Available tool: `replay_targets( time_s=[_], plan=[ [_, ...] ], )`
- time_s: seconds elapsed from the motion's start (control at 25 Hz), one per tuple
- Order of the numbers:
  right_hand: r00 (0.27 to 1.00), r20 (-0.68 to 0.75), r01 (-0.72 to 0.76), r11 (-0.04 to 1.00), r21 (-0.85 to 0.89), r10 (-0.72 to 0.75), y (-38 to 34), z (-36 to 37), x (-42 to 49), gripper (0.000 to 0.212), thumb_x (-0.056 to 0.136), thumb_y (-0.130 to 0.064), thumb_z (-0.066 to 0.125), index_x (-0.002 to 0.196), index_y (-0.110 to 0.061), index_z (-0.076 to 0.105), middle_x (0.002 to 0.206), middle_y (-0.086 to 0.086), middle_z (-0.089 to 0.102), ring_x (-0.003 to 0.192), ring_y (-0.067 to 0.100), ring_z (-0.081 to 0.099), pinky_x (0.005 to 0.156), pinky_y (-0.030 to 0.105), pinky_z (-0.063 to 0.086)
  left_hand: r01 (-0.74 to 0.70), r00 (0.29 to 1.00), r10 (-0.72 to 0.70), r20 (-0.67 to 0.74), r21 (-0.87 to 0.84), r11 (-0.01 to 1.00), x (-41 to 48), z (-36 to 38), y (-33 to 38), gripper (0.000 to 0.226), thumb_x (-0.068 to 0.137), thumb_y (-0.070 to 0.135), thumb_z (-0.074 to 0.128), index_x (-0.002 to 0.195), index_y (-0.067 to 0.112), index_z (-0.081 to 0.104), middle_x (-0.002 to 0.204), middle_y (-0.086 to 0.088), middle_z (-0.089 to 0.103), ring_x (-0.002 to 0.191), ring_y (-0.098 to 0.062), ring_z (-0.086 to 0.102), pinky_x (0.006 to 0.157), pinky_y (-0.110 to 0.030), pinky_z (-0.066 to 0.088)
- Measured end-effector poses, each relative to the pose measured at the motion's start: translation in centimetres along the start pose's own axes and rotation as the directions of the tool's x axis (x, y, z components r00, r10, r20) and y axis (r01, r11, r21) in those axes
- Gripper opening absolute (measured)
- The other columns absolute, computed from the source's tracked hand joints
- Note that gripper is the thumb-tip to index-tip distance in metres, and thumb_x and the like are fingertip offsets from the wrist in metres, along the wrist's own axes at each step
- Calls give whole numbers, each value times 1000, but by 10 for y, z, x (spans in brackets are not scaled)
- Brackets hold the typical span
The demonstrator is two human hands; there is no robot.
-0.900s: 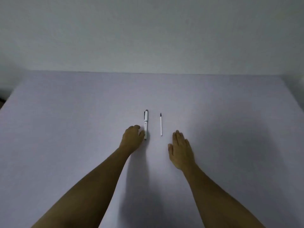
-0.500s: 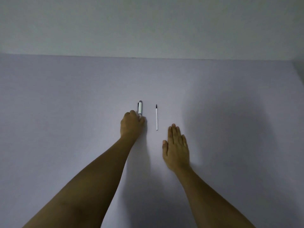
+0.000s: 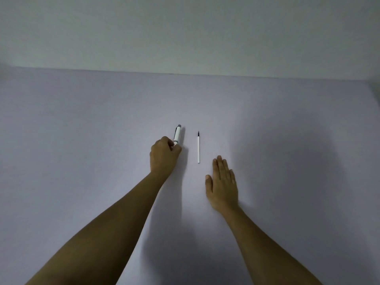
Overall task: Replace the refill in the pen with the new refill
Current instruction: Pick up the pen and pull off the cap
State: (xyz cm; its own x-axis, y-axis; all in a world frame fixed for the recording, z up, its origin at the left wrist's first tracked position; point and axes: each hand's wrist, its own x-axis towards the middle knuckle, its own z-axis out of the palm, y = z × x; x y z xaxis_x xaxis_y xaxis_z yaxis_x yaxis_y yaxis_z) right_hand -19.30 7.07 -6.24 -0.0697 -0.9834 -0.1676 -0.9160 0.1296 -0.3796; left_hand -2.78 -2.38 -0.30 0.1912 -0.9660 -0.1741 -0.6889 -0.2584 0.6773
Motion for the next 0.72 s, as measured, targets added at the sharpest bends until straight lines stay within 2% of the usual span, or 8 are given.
replay_targets(
  time_s=[0.12,0.16,0.24,0.32,0.4,0.52,0.64,0.72],
  plan=[
    [989,-59,-94,879,467,137,-17,-33,8,43,94,-16,47,136,-7,43,142,12,47,134,25,41,110,23,28,-134,985,143,92,-96,986,-16,-21,-3,10,84,19,61,88,10,60,77,-6,61,67,-23,58,61,-29,44],
    [979,-103,-87,810,580,179,-23,-46,11,36,93,-15,50,128,-9,51,127,8,59,119,22,55,99,11,36,-179,974,192,120,-111,977,-21,-27,-3,9,85,19,62,89,12,61,78,-5,62,66,-21,61,61,-28,46],
    [978,-104,-61,729,682,179,-38,-72,16,30,93,-24,53,122,-18,58,106,-7,65,90,6,63,72,-5,38,-258,951,275,142,-126,958,-33,-37,-2,7,84,20,64,88,15,62,80,-3,61,66,-18,62,61,-22,44],
    [990,-57,-42,668,743,126,-50,-90,18,32,92,-31,53,124,-23,56,97,-18,62,80,0,63,64,-2,42,-328,926,343,155,-114,938,-42,-44,-1,6,84,21,64,88,17,63,84,-1,60,67,-13,58,61,-11,40],
    [992,-52,-32,632,775,114,-57,-99,17,28,91,-28,56,117,-20,61,92,-13,66,84,10,69,71,6,49,-375,905,389,170,-112,920,-50,-48,2,5,85,22,63,89,18,61,84,2,61,65,-6,54,58,-4,38],
    [988,-20,-60,505,861,152,-61,-103,10,14,89,-21,60,101,-16,66,90,-2,72,87,18,71,82,26,55,-449,876,457,157,-83,890,-59,-54,2,12,88,27,59,96,19,60,81,6,61,61,-5,52,55,-6,36],
    [993,-18,-42,499,865,113,-62,-103,0,10,88,-16,61,97,-15,66,90,3,72,81,15,70,77,20,56,-526,847,514,133,78,847,-65,-58,3,23,91,35,52,105,22,64,73,9,54,63,-14,52,53,-22,35],
    [994,-28,-27,476,879,109,-63,-103,-3,8,88,-14,61,94,-17,66,87,-2,71,77,10,70,75,17,56,-565,825,555,105,163,809,-68,-60,3,22,91,38,50,103,28,66,65,12,48,57,-12,47,45,-21,28]
  ],
)
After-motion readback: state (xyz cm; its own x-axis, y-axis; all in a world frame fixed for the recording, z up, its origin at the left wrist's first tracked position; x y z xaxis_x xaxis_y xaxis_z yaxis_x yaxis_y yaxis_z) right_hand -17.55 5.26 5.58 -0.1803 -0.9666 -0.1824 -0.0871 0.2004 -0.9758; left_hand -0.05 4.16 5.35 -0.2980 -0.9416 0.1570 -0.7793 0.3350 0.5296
